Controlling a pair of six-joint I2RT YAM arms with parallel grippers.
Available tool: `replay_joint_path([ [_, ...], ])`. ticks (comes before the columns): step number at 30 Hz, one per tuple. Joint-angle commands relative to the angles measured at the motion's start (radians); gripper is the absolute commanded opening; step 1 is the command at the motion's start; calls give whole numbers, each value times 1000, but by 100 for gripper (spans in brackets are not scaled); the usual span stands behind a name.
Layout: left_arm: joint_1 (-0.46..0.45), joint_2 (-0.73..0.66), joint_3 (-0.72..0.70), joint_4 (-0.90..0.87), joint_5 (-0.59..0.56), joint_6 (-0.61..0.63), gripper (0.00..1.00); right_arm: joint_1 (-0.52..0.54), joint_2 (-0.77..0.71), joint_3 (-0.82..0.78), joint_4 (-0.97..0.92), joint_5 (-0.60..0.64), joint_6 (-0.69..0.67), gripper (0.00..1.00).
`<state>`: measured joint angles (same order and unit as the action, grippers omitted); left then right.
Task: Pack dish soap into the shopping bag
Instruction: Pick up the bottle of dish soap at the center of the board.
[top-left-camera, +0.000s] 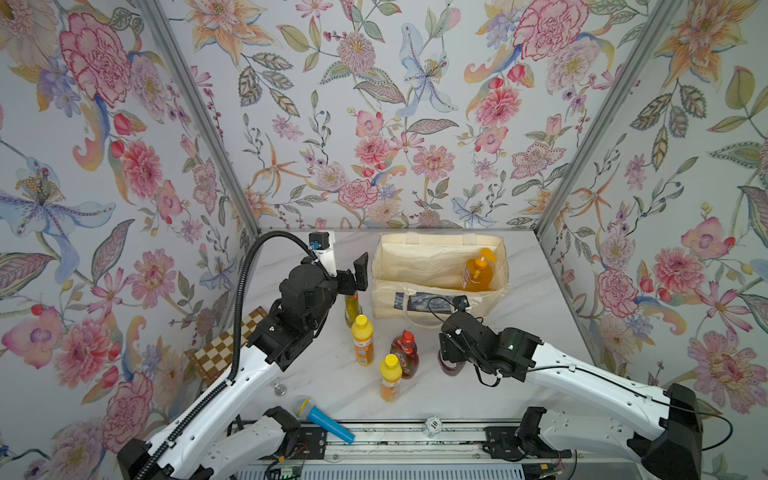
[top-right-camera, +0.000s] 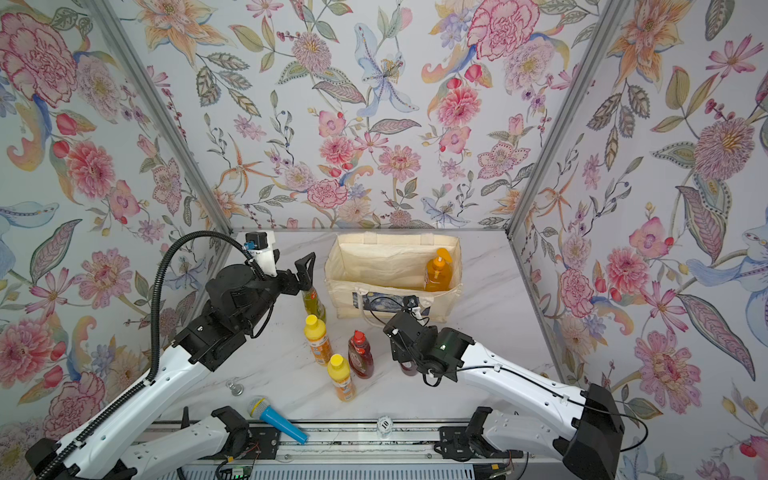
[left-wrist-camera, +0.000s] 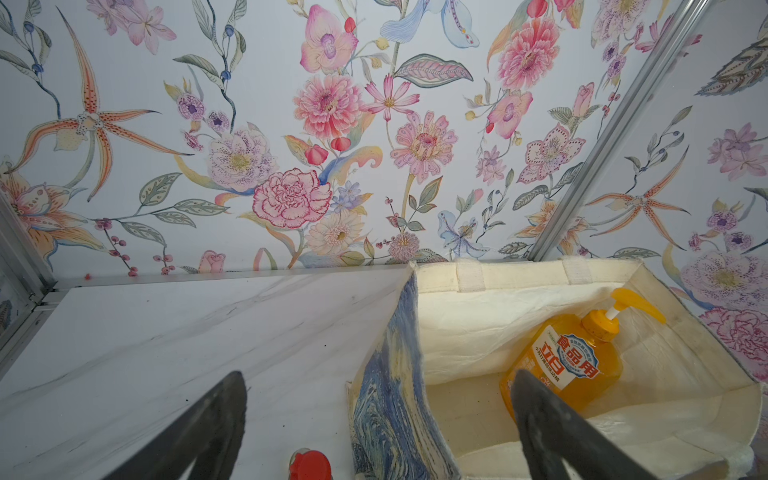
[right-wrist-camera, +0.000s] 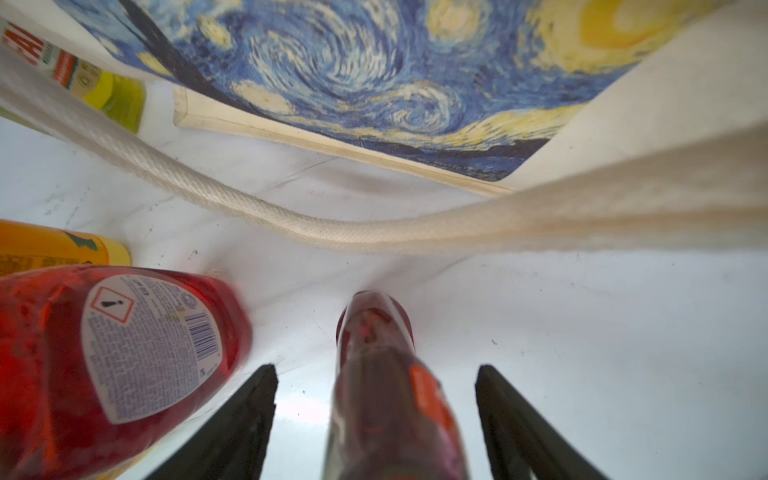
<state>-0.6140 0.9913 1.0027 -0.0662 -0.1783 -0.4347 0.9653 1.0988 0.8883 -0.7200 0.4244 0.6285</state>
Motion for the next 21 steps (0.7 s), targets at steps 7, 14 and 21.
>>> replay_joint_path([
  [7, -3, 7, 23, 20, 15, -2, 99, -67, -71, -81, 94, -87, -44, 71],
  [14, -3, 3, 20, 20, 13, -1, 99, -76, -39, -91, 109, -83, -63, 68],
  [21, -3, 6, 22, 20, 25, -2, 99, -76, -18, -100, 125, -88, -72, 66],
])
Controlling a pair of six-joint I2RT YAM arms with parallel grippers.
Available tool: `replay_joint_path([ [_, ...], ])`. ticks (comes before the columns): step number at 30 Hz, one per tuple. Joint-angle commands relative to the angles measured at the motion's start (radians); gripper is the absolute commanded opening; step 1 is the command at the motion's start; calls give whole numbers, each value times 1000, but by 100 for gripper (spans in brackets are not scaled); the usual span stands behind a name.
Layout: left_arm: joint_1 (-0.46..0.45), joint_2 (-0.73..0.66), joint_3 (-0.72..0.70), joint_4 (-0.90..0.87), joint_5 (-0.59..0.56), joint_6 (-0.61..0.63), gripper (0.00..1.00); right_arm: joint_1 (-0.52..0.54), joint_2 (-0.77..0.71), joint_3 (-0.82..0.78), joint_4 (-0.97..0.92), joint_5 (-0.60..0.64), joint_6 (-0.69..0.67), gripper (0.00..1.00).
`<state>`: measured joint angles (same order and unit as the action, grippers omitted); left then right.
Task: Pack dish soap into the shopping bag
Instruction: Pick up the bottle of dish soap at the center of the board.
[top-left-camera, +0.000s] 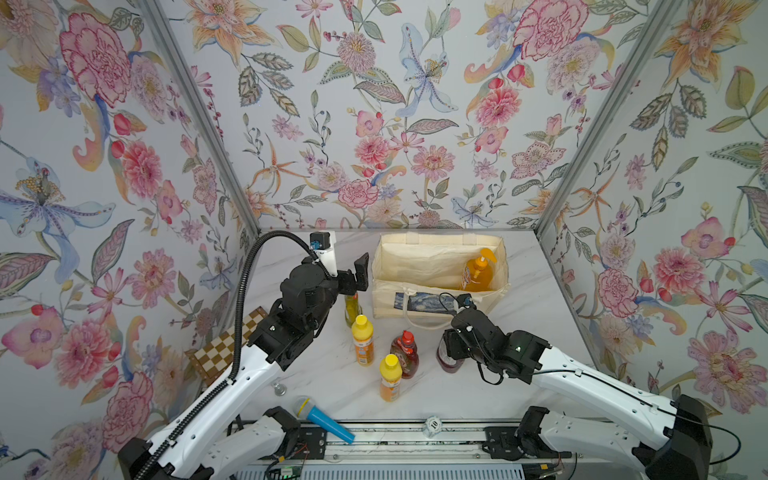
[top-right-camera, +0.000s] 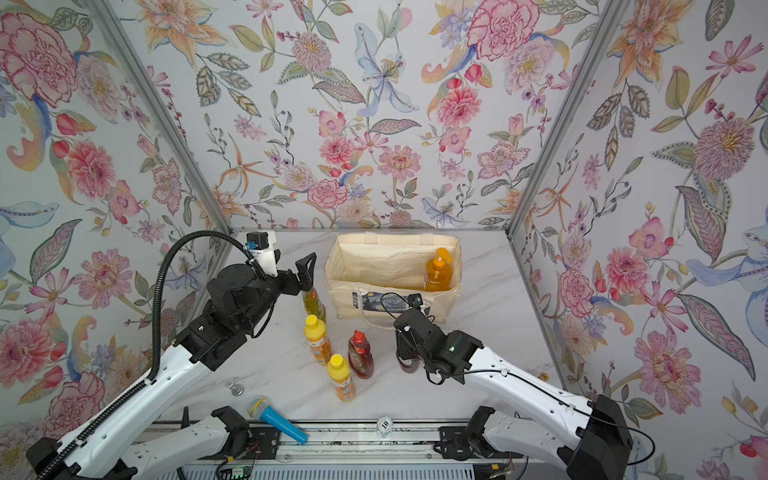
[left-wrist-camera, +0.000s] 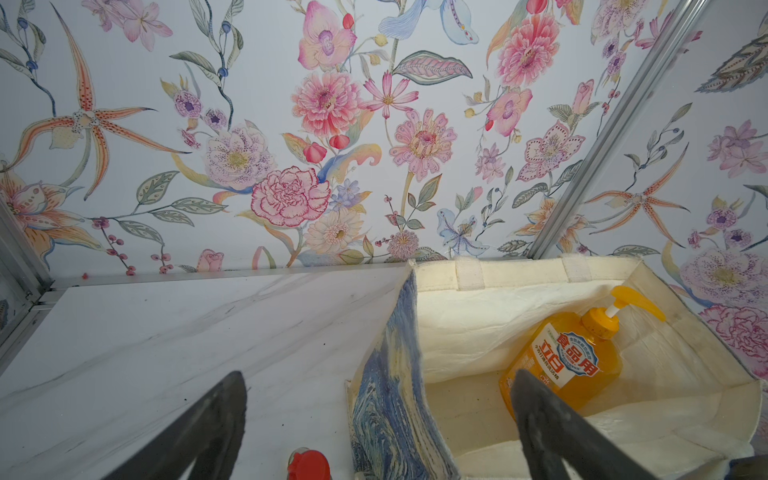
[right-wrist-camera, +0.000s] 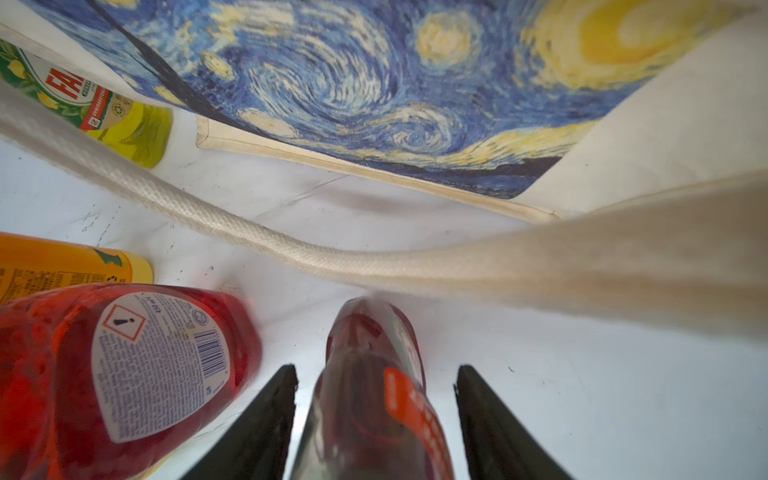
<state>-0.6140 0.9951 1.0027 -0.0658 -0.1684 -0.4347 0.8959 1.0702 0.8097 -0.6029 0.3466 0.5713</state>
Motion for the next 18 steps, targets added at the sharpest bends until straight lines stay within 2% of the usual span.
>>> replay_joint_path([
  [1, -3, 4, 23, 17, 17, -3, 99, -6, 11, -25, 9, -9, -16, 67],
  [4, -3, 9, 30, 8, 24, -6, 99, -6, 5, -36, 9, -9, -21, 65],
  [6, -3, 14, 33, 3, 32, -7, 99, -6, -3, -43, 12, -8, -25, 58],
  [10, -3, 22, 37, 0, 41, -7, 99, -6, -33, -64, 43, -10, -44, 52],
  [11, -3, 24, 37, 1, 41, -8, 99, -6, -41, -70, 57, -11, -50, 53],
  [14, -3, 25, 36, 2, 44, -7, 99, -7, -60, -86, 93, -9, -77, 68],
  [18, -2, 21, 24, 18, 44, 0, 100, -6, -90, -133, 168, 11, -131, 69],
])
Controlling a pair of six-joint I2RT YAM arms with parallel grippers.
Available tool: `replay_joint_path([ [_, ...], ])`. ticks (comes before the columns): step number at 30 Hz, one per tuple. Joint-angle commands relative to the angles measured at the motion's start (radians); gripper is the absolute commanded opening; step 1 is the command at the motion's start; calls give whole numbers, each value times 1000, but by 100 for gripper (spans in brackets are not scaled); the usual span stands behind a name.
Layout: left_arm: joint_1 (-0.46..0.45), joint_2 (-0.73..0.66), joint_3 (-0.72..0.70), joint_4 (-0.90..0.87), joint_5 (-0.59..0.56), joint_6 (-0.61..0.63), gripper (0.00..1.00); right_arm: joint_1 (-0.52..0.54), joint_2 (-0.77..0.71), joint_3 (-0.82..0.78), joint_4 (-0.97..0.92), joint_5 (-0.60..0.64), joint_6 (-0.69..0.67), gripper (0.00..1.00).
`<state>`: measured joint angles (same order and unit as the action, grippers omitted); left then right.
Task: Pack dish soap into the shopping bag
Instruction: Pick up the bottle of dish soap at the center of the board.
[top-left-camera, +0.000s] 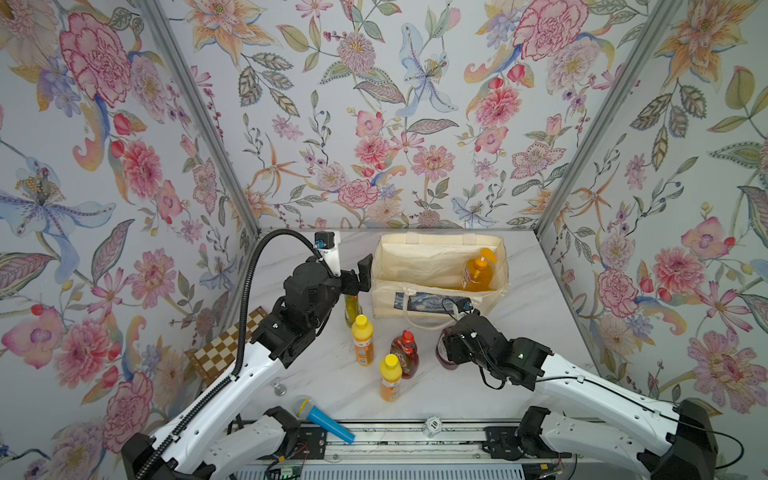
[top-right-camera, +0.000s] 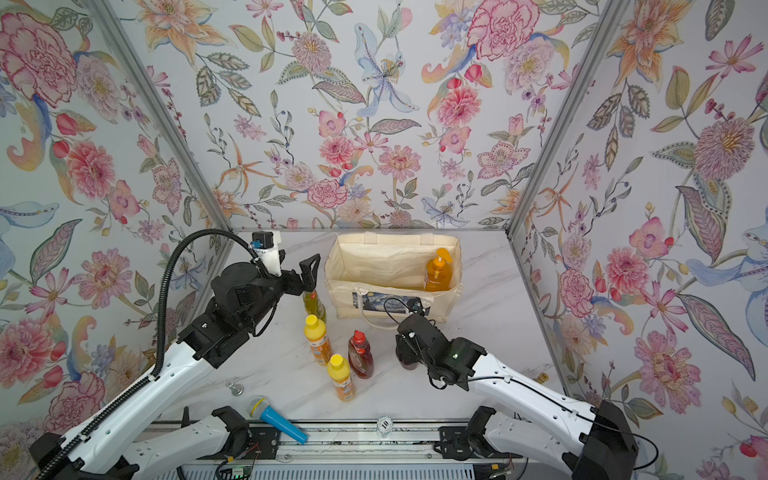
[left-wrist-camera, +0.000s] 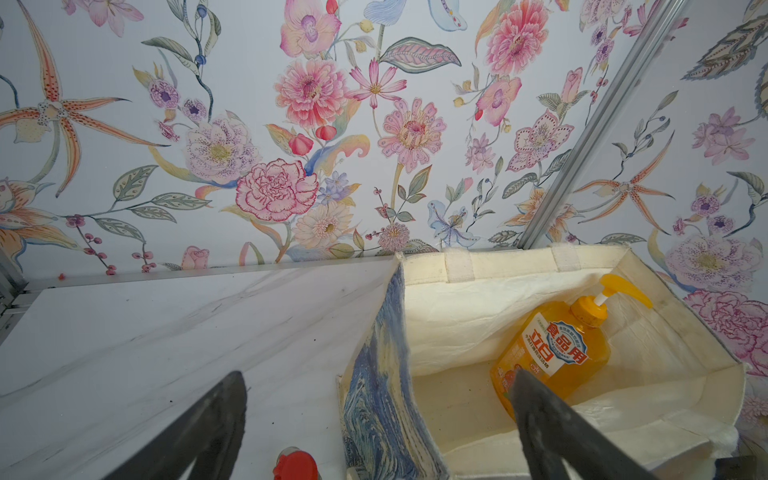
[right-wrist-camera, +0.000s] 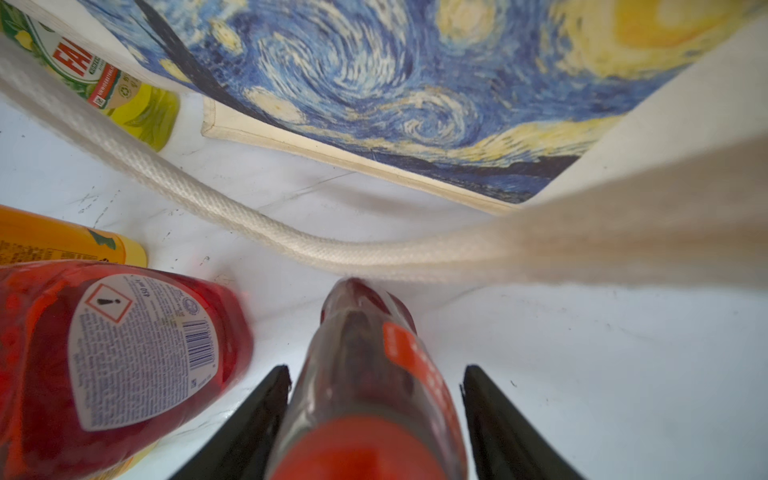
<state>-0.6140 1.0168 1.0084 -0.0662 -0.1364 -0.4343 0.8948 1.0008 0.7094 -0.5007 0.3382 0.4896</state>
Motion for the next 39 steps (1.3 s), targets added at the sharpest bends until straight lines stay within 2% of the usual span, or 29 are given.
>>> replay_joint_path([
  [1, -3, -2, 16, 25, 13, 3, 99, -5, -31, -47, 86, 23, -66, 69],
  [9, -3, -2, 1, 60, 20, 10, 99, -26, -64, -100, 208, 36, -132, 70],
  [14, -3, 9, 2, 65, 29, 12, 99, -49, -28, -108, 247, 18, -147, 66],
  [19, -3, 21, 10, 53, 37, 12, 100, -55, -8, -111, 265, -3, -149, 53],
  [21, -3, 28, 20, 31, 37, 10, 99, -54, -16, -114, 265, -10, -150, 49],
  [24, -4, 44, 38, -10, 45, 12, 99, -56, -45, -115, 261, -19, -160, 37],
  [26, -3, 58, 51, -41, 54, 16, 99, -56, -71, -103, 245, -21, -172, 33],
  [32, -3, 118, 89, -120, 103, 42, 96, -51, -149, 16, 115, -23, -203, 17],
  [39, -3, 155, 105, -119, 153, 51, 82, -47, -156, 286, -101, -26, -224, 10],
])
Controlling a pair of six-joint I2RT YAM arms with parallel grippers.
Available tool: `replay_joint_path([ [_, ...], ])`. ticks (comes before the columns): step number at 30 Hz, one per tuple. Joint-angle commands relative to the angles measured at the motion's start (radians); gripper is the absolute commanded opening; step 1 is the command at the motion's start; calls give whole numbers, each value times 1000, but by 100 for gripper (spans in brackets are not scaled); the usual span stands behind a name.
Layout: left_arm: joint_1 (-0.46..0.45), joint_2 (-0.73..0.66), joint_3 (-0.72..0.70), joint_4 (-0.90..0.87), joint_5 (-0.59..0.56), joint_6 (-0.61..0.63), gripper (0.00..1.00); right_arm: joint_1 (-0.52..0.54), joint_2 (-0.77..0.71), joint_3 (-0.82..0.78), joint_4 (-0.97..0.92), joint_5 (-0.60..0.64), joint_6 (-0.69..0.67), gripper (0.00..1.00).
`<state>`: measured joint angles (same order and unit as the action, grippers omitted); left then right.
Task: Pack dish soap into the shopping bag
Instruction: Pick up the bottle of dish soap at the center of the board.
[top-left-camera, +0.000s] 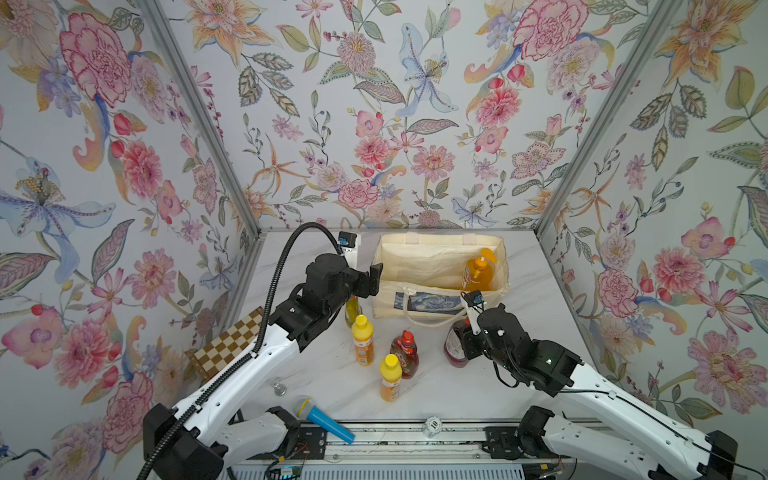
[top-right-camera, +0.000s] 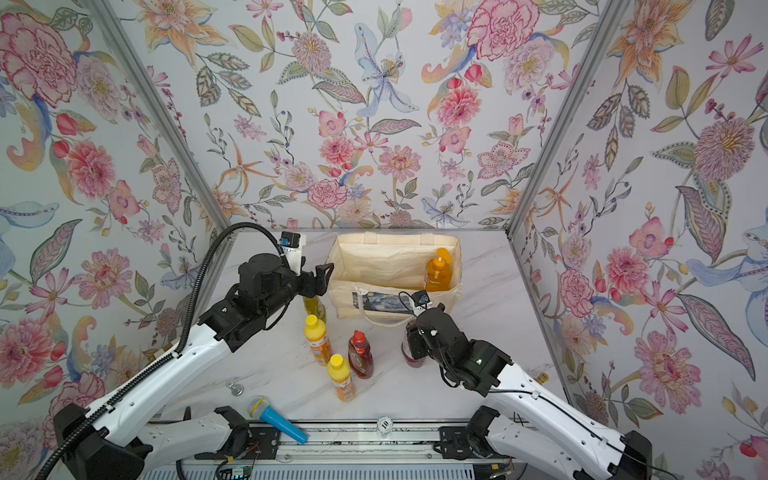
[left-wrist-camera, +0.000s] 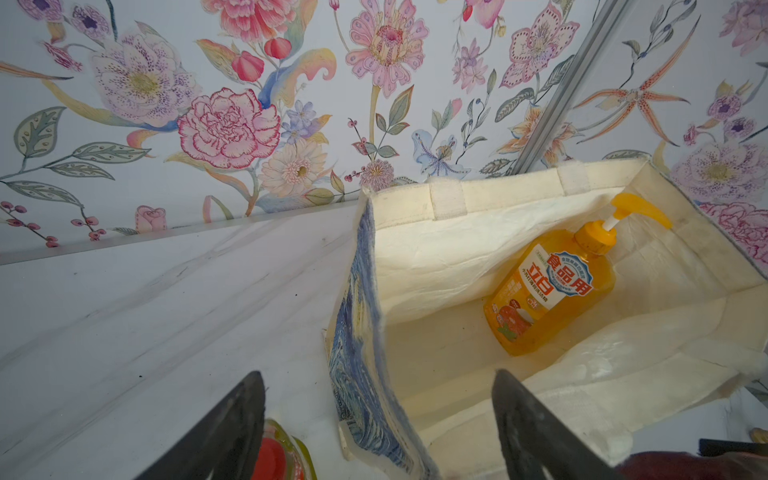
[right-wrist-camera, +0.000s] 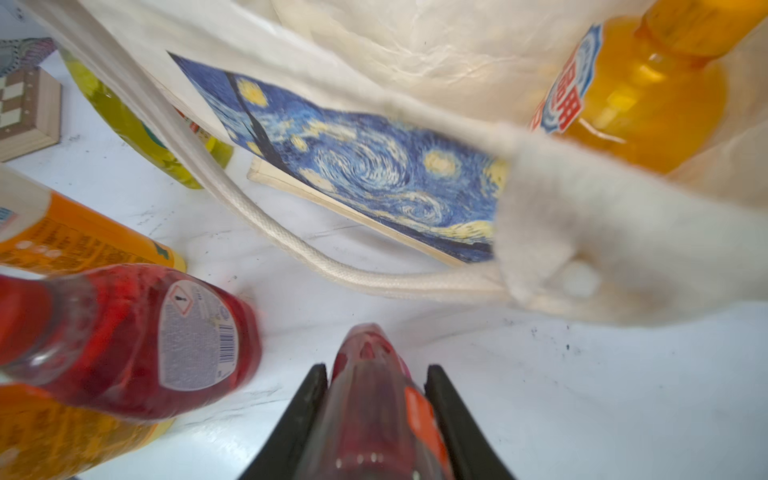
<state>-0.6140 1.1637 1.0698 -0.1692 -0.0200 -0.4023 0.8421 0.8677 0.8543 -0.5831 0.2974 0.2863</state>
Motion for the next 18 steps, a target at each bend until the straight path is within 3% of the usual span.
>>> replay_joint_path([
  [1, -4, 12, 45, -16, 38, 21, 78, 6, -12, 193, -48, 7, -26, 9],
  [10, -3, 30, 35, -2, 67, 22, 55, 5, 206, 683, -269, -29, -92, 9],
  [18, -3, 34, 21, 18, 100, 13, 38, -52, 424, 999, -309, -1, -184, 5],
])
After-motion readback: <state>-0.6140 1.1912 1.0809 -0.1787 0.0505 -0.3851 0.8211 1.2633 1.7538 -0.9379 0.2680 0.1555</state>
